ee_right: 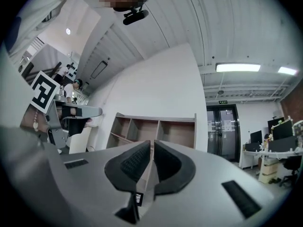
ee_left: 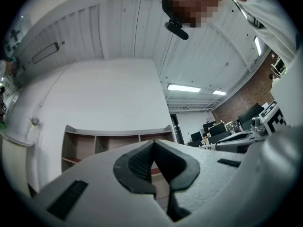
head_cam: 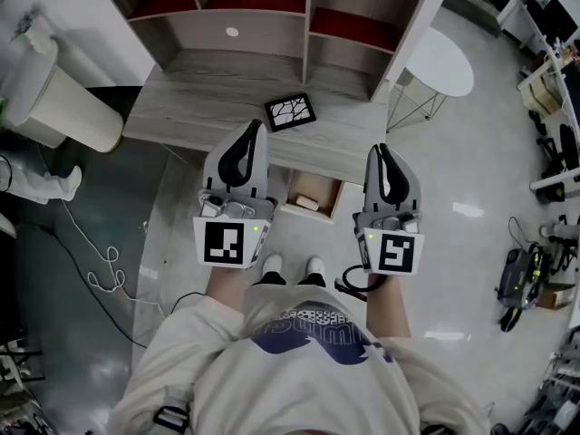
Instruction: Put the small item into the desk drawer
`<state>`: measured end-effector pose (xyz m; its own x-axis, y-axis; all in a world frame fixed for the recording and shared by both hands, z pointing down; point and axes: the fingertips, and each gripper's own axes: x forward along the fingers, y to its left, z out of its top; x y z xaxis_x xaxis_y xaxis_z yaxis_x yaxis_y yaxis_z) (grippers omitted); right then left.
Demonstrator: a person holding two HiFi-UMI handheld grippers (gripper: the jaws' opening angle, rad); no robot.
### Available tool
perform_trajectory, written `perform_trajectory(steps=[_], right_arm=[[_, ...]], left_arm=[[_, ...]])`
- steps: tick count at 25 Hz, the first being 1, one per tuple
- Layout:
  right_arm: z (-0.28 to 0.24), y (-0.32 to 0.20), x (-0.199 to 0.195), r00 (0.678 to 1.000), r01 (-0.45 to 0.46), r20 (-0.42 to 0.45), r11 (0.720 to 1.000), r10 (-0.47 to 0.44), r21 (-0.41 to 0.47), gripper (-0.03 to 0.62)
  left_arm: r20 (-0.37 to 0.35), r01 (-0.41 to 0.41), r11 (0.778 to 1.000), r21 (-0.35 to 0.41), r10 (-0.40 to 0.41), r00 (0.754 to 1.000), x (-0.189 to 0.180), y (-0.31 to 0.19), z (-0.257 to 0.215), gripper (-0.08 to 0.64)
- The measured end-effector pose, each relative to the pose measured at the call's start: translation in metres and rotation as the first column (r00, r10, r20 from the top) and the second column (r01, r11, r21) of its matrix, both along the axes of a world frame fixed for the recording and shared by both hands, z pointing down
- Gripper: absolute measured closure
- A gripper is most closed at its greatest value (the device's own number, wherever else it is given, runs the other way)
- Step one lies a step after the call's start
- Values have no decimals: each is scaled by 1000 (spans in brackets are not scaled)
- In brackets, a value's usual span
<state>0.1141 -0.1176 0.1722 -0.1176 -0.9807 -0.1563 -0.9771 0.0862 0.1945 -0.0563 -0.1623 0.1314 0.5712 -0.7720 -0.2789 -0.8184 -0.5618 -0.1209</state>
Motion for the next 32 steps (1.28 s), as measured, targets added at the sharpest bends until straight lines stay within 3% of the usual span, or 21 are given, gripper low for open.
perform_trajectory(steps=[4, 14, 32], right_arm=[[-12, 3, 0, 1000, -5, 1, 999, 5, 42, 574], [-32, 6, 0, 1000, -22, -13, 995, 23, 93, 580], [-30, 3, -5, 998, -52, -17, 995, 54, 86, 594]], left_arm=[[-18, 10, 1000, 19, -10, 1000, -2, 2, -8, 552], [23, 14, 996, 92, -17, 1000, 1, 9, -24, 552], [26, 38, 996, 81, -40, 999, -6, 6, -18, 552]])
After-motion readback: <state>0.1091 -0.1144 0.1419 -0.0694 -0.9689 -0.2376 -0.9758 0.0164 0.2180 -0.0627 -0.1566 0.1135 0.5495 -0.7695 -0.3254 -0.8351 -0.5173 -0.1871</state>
